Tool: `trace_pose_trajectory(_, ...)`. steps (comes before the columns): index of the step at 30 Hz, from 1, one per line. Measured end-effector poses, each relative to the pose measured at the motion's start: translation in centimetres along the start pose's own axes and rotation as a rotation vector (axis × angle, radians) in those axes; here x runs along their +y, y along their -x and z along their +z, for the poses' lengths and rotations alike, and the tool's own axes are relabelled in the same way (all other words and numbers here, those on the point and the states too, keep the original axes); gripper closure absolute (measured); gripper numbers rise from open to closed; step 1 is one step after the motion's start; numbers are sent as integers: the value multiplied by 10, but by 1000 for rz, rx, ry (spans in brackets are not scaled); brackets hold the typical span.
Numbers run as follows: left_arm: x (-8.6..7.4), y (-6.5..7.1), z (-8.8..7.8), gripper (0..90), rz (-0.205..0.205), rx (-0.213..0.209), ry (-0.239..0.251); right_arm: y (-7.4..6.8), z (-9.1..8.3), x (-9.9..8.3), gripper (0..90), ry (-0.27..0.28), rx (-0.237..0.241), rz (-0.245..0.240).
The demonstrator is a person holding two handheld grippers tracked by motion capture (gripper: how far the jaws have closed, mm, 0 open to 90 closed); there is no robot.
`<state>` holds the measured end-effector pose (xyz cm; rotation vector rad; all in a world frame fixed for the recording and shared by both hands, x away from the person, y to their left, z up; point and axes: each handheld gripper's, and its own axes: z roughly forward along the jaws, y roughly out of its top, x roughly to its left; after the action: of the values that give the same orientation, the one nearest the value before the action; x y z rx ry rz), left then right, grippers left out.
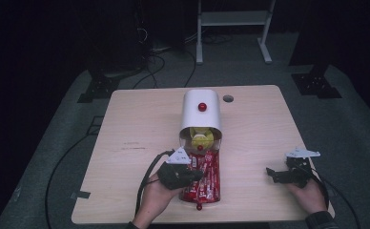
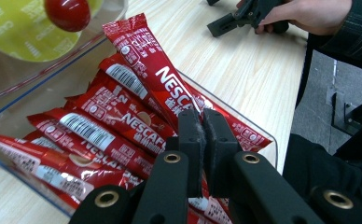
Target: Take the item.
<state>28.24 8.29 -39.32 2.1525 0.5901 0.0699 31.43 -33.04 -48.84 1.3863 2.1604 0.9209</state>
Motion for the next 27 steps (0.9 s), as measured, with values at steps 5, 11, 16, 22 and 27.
trace_pose_trajectory(5, -3, -2, -6, 872, -6, 6, 5, 0, 0, 0, 14, 0, 0, 0)
trace_pose_trajectory(11, -5, -5, -12, 871, -15, 11, 10, 0, 0, 0, 14, 0, 0, 0)
trace_pose_trajectory(16, -8, -8, -16, 871, -24, 18, 9, 0, 0, 0, 13, 0, 0, 0)
trace_pose_trajectory(22, -12, -11, -23, 871, -27, 31, 11, 0, 0, 0, 14, 0, 0, 0)
trace_pose_trajectory(27, -15, -14, -29, 872, -37, 43, 13, 0, 0, 0, 14, 0, 0, 0)
